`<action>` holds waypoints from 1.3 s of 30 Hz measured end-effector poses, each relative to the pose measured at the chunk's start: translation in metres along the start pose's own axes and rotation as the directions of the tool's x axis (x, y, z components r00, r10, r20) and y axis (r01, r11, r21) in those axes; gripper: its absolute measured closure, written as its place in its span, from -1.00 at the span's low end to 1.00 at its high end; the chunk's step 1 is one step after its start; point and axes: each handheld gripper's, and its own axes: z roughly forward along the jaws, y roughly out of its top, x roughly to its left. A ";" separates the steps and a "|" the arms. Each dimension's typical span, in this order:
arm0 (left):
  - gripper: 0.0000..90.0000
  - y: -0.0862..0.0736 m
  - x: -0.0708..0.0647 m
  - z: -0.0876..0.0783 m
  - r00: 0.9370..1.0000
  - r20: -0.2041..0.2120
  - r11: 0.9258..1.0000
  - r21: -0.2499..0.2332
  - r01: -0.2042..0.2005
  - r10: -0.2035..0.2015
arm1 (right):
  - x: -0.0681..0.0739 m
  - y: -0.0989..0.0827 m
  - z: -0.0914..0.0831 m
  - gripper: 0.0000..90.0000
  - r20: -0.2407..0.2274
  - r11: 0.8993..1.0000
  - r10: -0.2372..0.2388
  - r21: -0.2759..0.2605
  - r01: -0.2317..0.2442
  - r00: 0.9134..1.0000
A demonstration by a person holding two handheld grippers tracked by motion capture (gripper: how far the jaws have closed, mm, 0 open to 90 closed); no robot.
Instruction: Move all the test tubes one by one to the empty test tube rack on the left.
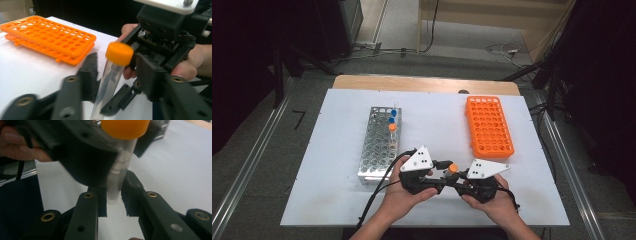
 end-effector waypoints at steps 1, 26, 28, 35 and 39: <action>0.40 0.000 0.001 -0.001 1.000 -0.008 1.000 -0.003 0.001 -0.001 | 0.001 0.000 0.000 0.62 -0.003 1.000 -0.005 0.001 0.005 1.000; 0.56 0.000 0.059 -0.103 0.925 -0.360 0.980 -0.189 0.057 -0.123 | -0.043 -0.053 -0.066 -0.85 0.143 0.983 0.156 -0.116 -0.140 0.977; 0.56 -0.001 0.064 -0.109 0.912 -0.387 0.977 -0.204 0.055 -0.132 | -0.046 -0.058 -0.071 -0.98 0.130 0.983 0.160 -0.109 -0.146 0.979; 0.56 -0.007 0.081 -0.113 0.873 -0.459 0.969 -0.242 0.056 -0.165 | -0.054 -0.075 -0.087 -1.00 0.117 0.975 0.203 -0.119 -0.189 0.972; 0.56 -0.011 0.087 -0.109 0.856 -0.486 0.966 -0.252 0.053 -0.174 | -0.056 -0.080 -0.092 -1.00 0.130 0.972 0.216 -0.125 -0.200 0.968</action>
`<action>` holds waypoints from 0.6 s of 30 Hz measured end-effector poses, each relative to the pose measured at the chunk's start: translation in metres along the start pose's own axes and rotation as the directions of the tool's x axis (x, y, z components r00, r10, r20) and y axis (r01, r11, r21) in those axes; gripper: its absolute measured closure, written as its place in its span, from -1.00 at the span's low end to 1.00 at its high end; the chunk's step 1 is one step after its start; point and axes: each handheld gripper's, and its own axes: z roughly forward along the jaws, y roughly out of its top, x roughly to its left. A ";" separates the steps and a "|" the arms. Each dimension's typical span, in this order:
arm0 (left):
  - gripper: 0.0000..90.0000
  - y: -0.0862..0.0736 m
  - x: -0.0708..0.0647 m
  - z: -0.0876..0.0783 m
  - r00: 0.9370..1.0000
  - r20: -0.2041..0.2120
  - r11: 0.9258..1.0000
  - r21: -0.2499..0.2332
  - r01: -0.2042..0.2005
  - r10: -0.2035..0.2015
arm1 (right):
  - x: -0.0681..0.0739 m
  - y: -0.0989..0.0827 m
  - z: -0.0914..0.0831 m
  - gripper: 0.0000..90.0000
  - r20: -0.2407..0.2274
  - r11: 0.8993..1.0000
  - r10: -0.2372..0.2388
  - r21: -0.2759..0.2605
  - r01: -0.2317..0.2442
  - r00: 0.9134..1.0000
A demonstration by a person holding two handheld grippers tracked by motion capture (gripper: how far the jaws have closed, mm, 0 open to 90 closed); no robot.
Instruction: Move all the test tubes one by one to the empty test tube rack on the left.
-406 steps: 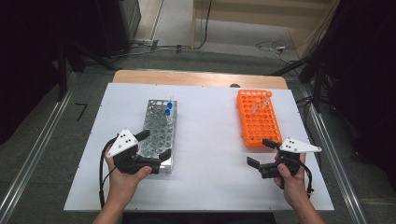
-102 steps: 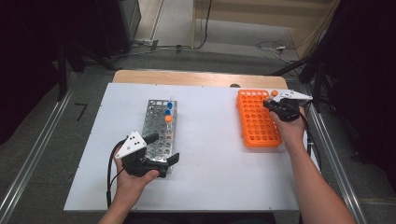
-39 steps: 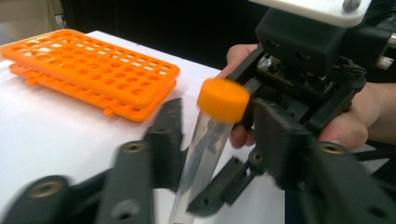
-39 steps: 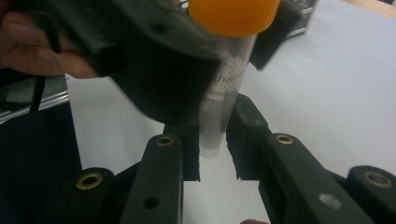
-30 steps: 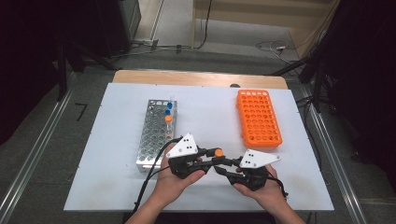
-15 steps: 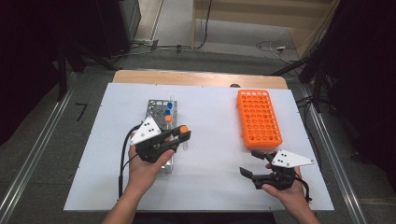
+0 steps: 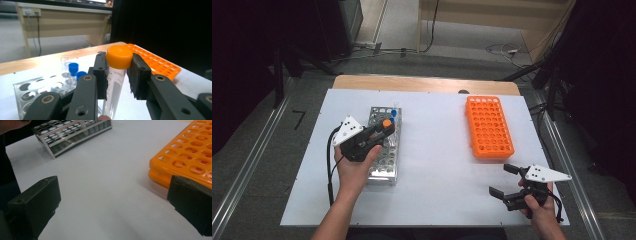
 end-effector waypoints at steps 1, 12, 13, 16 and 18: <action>0.56 -0.001 0.000 0.002 1.000 -0.008 1.000 0.001 0.002 -0.002 | -0.001 0.000 0.000 -1.00 0.002 1.000 0.002 -0.003 -0.002 1.000; 0.54 -0.011 -0.003 0.014 0.994 -0.102 0.996 0.084 -0.024 0.032 | -0.004 -0.001 0.000 -1.00 0.013 1.000 0.007 -0.007 -0.007 1.000; 0.45 -0.010 -0.004 0.015 0.994 -0.100 0.995 0.094 -0.024 0.034 | -0.004 -0.001 -0.001 -1.00 0.014 1.000 0.008 -0.007 -0.007 1.000; 0.10 -0.009 -0.004 0.014 0.996 -0.088 0.994 0.107 -0.009 0.019 | -0.004 -0.001 0.000 -1.00 0.014 1.000 0.008 -0.007 -0.007 1.000; -0.13 -0.007 -0.004 0.012 0.997 -0.079 0.994 0.106 0.009 -0.001 | -0.004 -0.001 0.000 -1.00 0.014 1.000 0.004 -0.007 -0.004 1.000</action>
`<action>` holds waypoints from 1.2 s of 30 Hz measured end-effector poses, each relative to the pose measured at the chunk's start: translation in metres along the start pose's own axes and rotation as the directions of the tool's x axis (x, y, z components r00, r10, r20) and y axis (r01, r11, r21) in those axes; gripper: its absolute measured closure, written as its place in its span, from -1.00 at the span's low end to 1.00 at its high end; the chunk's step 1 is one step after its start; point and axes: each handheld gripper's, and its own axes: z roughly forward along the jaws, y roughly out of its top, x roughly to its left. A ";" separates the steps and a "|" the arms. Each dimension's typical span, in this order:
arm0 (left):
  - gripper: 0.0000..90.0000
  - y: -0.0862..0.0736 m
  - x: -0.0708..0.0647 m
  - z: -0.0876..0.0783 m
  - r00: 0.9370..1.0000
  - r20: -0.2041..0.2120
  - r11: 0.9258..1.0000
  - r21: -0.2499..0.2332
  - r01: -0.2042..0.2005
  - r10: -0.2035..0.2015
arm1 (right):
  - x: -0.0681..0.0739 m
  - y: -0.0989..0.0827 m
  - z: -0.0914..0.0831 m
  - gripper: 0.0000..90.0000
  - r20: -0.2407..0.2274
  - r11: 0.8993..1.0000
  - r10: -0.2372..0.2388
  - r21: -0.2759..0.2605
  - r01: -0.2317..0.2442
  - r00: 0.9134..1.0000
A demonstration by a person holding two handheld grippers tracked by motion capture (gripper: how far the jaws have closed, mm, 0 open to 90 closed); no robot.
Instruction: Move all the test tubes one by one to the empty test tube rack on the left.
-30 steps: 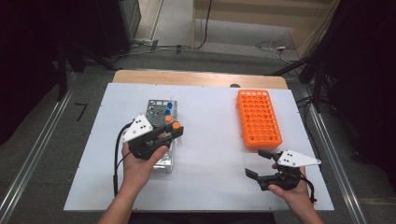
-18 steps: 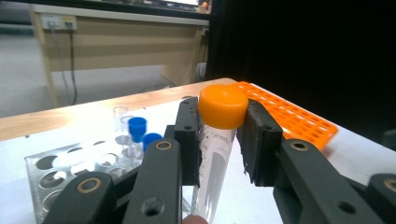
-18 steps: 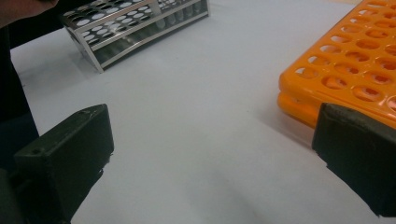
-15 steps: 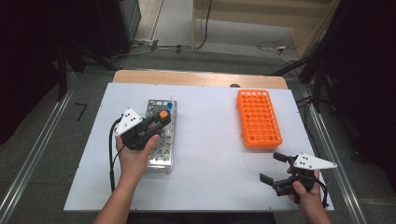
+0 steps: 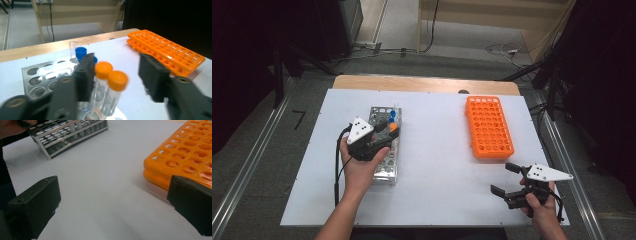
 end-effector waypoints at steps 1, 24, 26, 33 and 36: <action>-0.23 0.001 0.000 -0.002 1.000 0.005 1.000 0.001 0.005 -0.005 | 0.000 0.000 0.000 -1.00 0.000 1.000 0.000 -0.001 0.000 1.000; -1.00 -0.028 0.007 -0.066 0.990 0.135 0.999 -0.027 0.035 -0.031 | -0.008 -0.003 0.005 -1.00 0.046 1.000 0.011 0.000 -0.011 0.999; -1.00 -0.031 0.008 -0.070 0.991 0.131 0.999 -0.028 0.031 -0.027 | -0.009 -0.003 0.006 -1.00 0.048 1.000 0.008 0.000 -0.008 0.999; -1.00 -0.044 0.019 -0.085 0.994 0.105 0.999 -0.017 0.042 -0.040 | -0.013 -0.005 0.006 -1.00 0.061 1.000 0.017 0.001 -0.017 0.998; -1.00 -0.051 0.024 -0.093 0.994 0.098 0.999 -0.009 0.043 -0.042 | -0.013 -0.006 0.006 -1.00 0.068 1.000 0.019 0.004 -0.020 0.997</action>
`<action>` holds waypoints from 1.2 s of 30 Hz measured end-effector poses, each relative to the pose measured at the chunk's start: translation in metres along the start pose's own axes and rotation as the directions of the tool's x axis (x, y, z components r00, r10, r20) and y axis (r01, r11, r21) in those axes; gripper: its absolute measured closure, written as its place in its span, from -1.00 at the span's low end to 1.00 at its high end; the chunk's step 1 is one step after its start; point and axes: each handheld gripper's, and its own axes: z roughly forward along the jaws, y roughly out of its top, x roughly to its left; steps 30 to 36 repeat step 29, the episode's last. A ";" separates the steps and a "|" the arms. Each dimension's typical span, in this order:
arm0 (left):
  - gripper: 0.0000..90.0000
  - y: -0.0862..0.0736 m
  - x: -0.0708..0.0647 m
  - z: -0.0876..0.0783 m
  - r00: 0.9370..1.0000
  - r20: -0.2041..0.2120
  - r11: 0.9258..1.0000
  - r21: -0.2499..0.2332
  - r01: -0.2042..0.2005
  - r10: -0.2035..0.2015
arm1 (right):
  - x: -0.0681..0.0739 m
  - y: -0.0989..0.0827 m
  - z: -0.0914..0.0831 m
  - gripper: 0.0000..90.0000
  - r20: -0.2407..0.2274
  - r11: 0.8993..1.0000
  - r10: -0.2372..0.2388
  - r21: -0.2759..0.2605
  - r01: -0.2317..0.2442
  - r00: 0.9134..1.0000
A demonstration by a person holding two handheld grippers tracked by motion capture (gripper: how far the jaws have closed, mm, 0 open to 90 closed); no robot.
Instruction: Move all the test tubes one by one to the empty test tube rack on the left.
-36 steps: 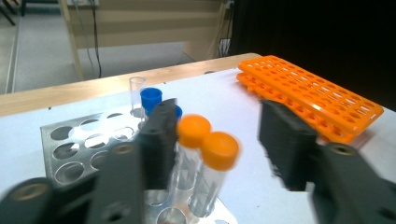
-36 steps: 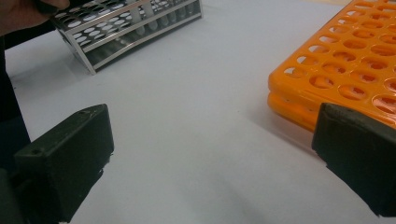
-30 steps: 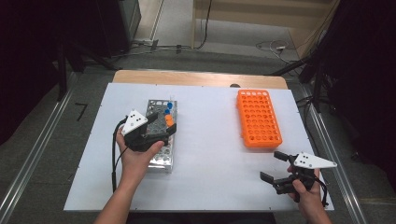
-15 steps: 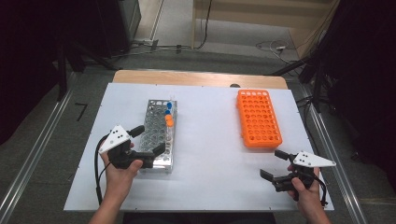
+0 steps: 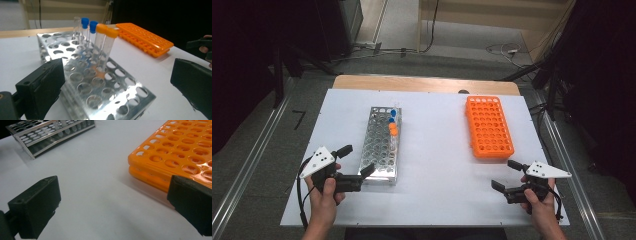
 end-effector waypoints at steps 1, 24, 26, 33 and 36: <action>-1.00 -0.001 0.001 -0.003 1.000 -0.003 1.000 0.006 -0.004 0.004 | -0.001 0.000 0.000 -1.00 0.001 1.000 -0.001 -0.002 0.001 1.000; -1.00 -0.013 0.007 -0.024 1.000 -0.008 0.999 -0.039 -0.026 0.026 | -0.004 -0.003 0.001 -1.00 0.016 1.000 0.006 -0.005 -0.006 1.000; -1.00 -0.013 0.007 -0.024 1.000 -0.007 0.999 -0.038 -0.025 0.024 | -0.004 -0.003 0.001 -1.00 0.015 1.000 0.007 -0.007 -0.007 1.000; -1.00 -0.013 0.008 -0.024 1.000 -0.008 0.999 -0.038 -0.021 0.020 | -0.005 -0.003 0.000 -1.00 0.018 1.000 0.008 -0.010 -0.008 1.000; -1.00 -0.013 0.008 -0.024 1.000 -0.008 0.999 -0.038 -0.021 0.020 | -0.005 -0.003 0.000 -1.00 0.018 1.000 0.008 -0.010 -0.008 1.000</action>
